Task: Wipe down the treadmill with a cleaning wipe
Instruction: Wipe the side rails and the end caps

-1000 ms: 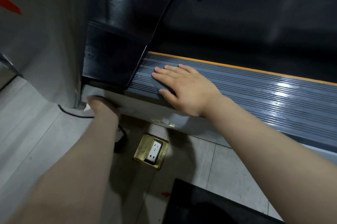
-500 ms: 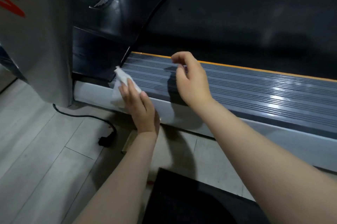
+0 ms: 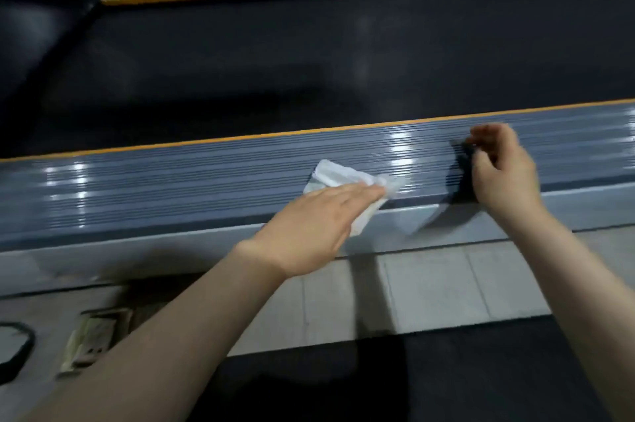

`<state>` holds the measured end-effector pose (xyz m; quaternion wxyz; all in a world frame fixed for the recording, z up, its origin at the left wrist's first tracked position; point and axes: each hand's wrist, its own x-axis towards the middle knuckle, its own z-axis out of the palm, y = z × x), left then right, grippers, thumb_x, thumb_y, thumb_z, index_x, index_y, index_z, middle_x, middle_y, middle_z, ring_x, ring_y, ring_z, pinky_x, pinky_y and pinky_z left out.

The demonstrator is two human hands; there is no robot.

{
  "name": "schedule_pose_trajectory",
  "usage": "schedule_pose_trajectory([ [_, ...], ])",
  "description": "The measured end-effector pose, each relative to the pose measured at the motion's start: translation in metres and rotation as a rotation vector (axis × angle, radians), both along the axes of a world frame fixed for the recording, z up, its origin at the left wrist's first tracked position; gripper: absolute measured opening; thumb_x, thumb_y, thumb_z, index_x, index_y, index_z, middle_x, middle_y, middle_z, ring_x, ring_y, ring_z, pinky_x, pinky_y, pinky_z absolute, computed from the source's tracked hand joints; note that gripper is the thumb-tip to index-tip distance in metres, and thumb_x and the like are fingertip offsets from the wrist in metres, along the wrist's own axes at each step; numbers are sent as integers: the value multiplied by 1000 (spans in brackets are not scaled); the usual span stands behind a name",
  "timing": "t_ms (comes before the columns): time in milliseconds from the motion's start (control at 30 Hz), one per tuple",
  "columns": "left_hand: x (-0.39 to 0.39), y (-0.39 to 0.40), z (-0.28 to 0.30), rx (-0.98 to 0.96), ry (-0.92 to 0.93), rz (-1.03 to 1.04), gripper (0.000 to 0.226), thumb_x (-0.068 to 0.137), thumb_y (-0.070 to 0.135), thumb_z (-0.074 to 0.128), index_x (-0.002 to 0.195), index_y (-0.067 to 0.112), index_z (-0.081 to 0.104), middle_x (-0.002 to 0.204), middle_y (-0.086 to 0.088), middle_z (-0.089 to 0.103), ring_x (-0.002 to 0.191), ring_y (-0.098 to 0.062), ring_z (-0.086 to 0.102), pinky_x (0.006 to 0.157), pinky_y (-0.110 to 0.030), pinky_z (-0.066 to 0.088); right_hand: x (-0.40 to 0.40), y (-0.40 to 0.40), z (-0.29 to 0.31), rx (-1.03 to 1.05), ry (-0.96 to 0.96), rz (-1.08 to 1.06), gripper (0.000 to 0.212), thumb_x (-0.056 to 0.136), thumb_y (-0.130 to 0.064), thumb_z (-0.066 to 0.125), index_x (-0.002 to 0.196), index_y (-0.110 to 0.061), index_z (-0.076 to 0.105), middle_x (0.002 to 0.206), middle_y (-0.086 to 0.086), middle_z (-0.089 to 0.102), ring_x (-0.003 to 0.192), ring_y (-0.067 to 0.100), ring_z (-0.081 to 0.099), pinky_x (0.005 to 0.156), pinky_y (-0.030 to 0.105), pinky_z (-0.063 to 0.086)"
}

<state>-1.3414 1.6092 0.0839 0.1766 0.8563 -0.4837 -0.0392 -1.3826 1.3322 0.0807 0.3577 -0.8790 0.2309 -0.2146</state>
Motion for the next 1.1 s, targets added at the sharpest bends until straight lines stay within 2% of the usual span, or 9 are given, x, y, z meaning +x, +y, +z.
schedule_pose_trajectory([
  [100, 1, -73, -13, 52, -163, -146, 53, 98, 18, 43, 151, 22, 39, 156, 2, 40, 140, -19, 39, 112, -40, 37, -25, -86, 1, -183, 116, -95, 38, 91, -3, 47, 127, -11, 57, 127, 11, 62, 118, 30, 54, 93, 32, 39],
  [267, 16, -155, -16, 140, -232, -268, 47, 101, 33, 36, 148, 31, 43, 151, 1, 44, 141, -25, 36, 115, -39, 24, -48, -194, -4, -341, 235, -72, 33, 94, -13, 50, 126, -10, 56, 125, 15, 60, 117, 35, 52, 93, 41, 41],
  [433, 22, -225, -8, 178, -19, -70, 65, 97, 47, 8, 158, 25, 16, 166, 6, 10, 153, -14, 8, 122, -32, 5, -41, -265, 2, -424, 327, 3, 40, 94, -37, 47, 118, -7, 56, 120, 15, 60, 113, 36, 53, 94, 44, 42],
  [600, 6, -330, -5, 132, 50, 199, 59, 105, 26, 26, 158, 14, 3, 167, -1, 3, 153, -13, 0, 123, -31, 1, -43, -325, -3, -420, 486, -111, 65, 98, -52, 35, 142, -6, 40, 153, 13, 35, 141, 30, 30, 116, 45, 20],
  [700, -16, -398, -12, 151, -14, 186, 60, 105, 28, 25, 158, 10, 2, 167, -4, -1, 153, -16, -2, 124, -33, 1, -54, -343, -10, -416, 483, -18, 65, 102, -50, 31, 154, -12, 24, 162, 5, 18, 149, 22, 16, 121, 39, 12],
  [800, -48, -453, -17, 214, -81, 35, 63, 104, 36, 16, 157, 8, 0, 166, -7, -4, 153, -19, -4, 124, -36, 3, -67, -371, -7, -426, 406, 63, 51, 102, -39, 38, 150, -20, 36, 158, -1, 30, 145, 19, 28, 115, 41, 25],
  [933, -39, -445, -12, 257, -91, -85, 71, 96, 46, -2, 158, 11, 2, 166, -3, -2, 153, -15, -3, 124, -33, 2, -86, -411, -5, -436, 442, -34, 62, 97, -56, 28, 150, -24, 37, 158, -2, 32, 144, 23, 30, 114, 45, 25],
  [1000, -24, -410, -11, 219, -36, 42, 67, 100, 45, 7, 158, 12, 11, 166, -2, 7, 153, -15, 7, 124, -34, 8, -86, -414, -7, -433, 460, -26, 69, 94, -56, 18, 152, -22, 32, 160, 0, 27, 147, 23, 24, 118, 44, 17],
  [1100, -13, -352, -12, 178, -112, 178, 58, 103, 32, 25, 152, 2, 31, 160, -11, 28, 148, -25, 29, 119, -44, 28, -85, -412, -9, -408, 469, -44, 66, 95, -51, 19, 153, -21, 30, 160, 1, 25, 148, 23, 21, 120, 43, 12],
])
